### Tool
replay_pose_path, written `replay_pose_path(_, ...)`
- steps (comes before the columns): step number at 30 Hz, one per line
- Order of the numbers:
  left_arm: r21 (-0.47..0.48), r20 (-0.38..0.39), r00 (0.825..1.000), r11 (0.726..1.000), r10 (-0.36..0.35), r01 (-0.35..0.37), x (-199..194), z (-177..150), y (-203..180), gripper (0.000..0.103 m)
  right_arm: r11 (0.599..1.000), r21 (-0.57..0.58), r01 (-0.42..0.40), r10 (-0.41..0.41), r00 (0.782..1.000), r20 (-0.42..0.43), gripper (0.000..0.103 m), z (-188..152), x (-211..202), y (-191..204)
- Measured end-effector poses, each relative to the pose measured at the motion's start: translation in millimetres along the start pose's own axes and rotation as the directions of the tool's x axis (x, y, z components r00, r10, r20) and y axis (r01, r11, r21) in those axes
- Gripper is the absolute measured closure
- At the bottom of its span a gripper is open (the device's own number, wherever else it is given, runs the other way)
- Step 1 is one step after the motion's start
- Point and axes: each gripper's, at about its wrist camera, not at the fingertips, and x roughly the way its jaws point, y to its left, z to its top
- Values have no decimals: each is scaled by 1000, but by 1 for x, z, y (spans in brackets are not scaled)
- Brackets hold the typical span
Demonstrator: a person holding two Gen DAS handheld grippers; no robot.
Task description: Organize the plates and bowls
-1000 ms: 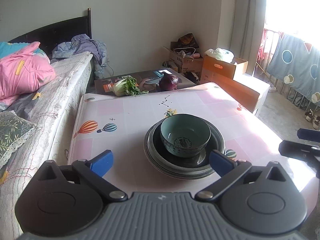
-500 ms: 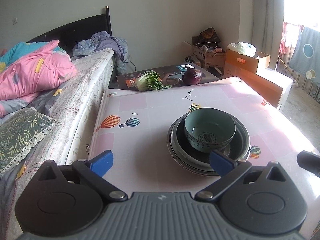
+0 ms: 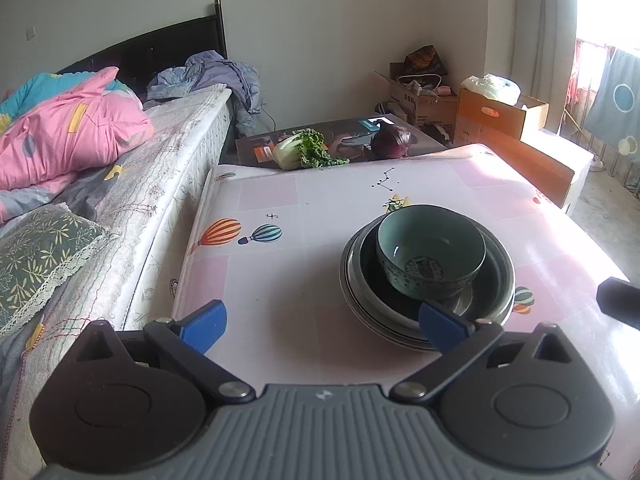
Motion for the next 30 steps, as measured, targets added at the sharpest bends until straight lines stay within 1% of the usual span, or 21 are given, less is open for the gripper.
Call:
replay_pose_path(2,8,-24,1000,1000,7,-7,5,0,-1,0,998,50,-37,38,999,-17,1,1,7,-5)
replay_pose_path(3,11,-34,999,1000,7,-7,7,-1,-2,0,996,74,-42,44,999,-25,1,1,11,-7)
replay_pose_path(5,7,-56,998,1000,2,-1,11,-4,-1,0,991,122,-46,53,997,-52,1,0,20,-11)
replay_pose_path(10,-13,-99,995,1000,-8,6,17,-8,1,0,983,176,-42,63,991,-118,1,-6,41,-14)
replay_pose_path(18,-71,-190,981,997,-35,22,29,-9,8,0,980,193,-56,92,978,-187,1,-11,59,-9)
replay_pose_path(26,-91,-238,970,996,-43,22,32,-9,7,0,982,183,-47,87,973,-215,1,-13,66,-2)
replay_pose_path(30,-95,-237,971,995,-40,18,31,-8,7,0,982,186,-45,88,969,-230,1,-14,69,-3)
